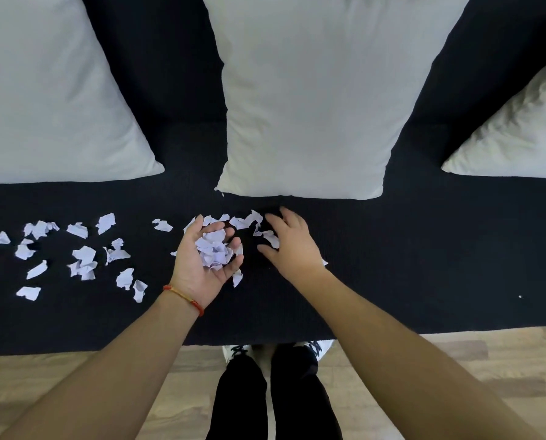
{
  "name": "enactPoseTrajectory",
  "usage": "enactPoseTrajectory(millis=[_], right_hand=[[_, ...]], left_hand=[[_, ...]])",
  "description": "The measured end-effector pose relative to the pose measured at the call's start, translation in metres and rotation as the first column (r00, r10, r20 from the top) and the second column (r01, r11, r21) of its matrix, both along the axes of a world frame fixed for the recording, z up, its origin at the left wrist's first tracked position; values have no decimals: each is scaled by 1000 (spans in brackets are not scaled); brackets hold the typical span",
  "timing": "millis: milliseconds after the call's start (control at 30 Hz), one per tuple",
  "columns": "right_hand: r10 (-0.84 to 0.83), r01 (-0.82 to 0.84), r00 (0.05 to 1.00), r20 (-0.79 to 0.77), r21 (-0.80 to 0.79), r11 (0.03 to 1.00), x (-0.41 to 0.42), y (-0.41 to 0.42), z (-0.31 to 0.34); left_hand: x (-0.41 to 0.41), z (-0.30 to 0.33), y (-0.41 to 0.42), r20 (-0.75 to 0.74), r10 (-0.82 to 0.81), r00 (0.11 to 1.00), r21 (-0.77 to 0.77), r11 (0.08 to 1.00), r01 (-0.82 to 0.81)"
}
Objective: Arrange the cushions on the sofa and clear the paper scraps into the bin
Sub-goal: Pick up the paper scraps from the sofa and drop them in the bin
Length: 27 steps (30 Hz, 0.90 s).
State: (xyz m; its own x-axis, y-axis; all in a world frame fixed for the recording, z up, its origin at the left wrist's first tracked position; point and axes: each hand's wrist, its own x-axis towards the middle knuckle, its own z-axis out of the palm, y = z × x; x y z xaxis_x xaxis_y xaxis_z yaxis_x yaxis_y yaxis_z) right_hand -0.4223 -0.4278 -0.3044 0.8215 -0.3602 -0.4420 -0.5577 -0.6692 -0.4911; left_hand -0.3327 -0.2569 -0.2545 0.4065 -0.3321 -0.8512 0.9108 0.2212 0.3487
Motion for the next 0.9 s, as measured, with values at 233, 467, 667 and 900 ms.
enactPoseTrajectory(millis=[233,467,667,900], right_hand=[[213,-200,975,69,-167,965,-27,7,-11],[-260,234,935,243,130,964,-25,4,22],[-240,123,877,417,288,950,-13,41,81],[31,-6,869,493,-52,999,-26,63,64]], left_hand=[[-1,-1,4,7,-21,1000,-7,1000,21],[-13,0,-7,-7,-25,1000,0,1000,25],[-31,-1,-29,-72,-52,996,-50,998,49],[-39,14,-47,-169,34,985,-167,984,-62]])
